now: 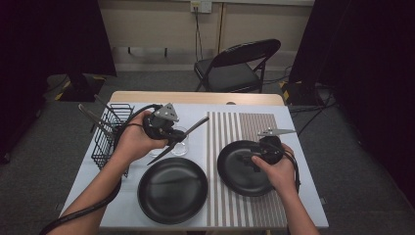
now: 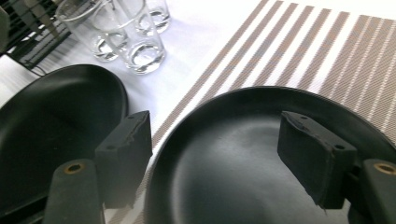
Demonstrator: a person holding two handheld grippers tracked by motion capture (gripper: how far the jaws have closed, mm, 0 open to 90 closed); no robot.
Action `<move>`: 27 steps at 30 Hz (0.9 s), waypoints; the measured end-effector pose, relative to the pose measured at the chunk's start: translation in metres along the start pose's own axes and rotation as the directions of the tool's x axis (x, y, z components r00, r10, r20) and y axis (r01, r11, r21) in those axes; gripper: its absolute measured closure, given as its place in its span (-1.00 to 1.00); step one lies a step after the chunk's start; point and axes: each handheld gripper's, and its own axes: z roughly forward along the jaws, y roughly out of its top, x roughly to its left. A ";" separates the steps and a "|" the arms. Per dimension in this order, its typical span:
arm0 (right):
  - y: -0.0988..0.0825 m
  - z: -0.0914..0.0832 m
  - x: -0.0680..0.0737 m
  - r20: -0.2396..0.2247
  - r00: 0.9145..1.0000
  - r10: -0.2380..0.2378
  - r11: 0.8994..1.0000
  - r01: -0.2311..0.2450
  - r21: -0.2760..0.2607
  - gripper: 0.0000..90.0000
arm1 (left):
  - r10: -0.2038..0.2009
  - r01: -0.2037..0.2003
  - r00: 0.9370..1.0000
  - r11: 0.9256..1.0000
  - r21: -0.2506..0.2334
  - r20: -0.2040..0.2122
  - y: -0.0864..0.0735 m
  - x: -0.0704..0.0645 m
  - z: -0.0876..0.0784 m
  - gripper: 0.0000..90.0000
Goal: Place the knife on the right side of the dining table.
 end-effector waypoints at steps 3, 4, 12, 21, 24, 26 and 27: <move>0.003 0.001 0.003 -0.009 1.000 -0.009 1.000 0.009 0.007 -0.43 | -0.010 0.010 1.000 1.000 -0.006 0.003 0.000 -0.001 0.002 0.85; 0.003 0.001 0.004 -0.008 1.000 -0.006 1.000 0.006 0.012 -0.43 | -0.003 0.003 1.000 1.000 0.000 0.005 0.000 0.000 0.002 0.85; 0.008 0.005 0.009 -0.034 0.999 -0.012 1.000 0.012 0.019 -0.41 | -0.006 0.006 1.000 1.000 0.001 0.021 0.000 -0.002 0.010 0.85; 0.014 0.007 0.016 -0.079 0.997 -0.004 1.000 0.005 0.019 -0.40 | -0.007 0.008 0.999 1.000 -0.011 0.041 0.002 -0.005 0.021 0.85; 0.017 0.006 0.018 -0.095 0.995 -0.004 1.000 0.005 0.014 -0.39 | -0.009 0.009 0.999 1.000 -0.007 0.052 0.003 -0.006 0.025 0.85; 0.018 0.006 0.020 -0.115 0.993 0.000 1.000 0.001 0.008 -0.35 | -0.007 0.008 0.998 1.000 -0.006 0.056 0.003 -0.007 0.027 0.85; 0.019 0.006 0.021 -0.119 0.993 -0.002 1.000 0.003 0.009 -0.35 | -0.006 0.006 0.998 1.000 -0.009 0.056 0.004 -0.007 0.028 0.85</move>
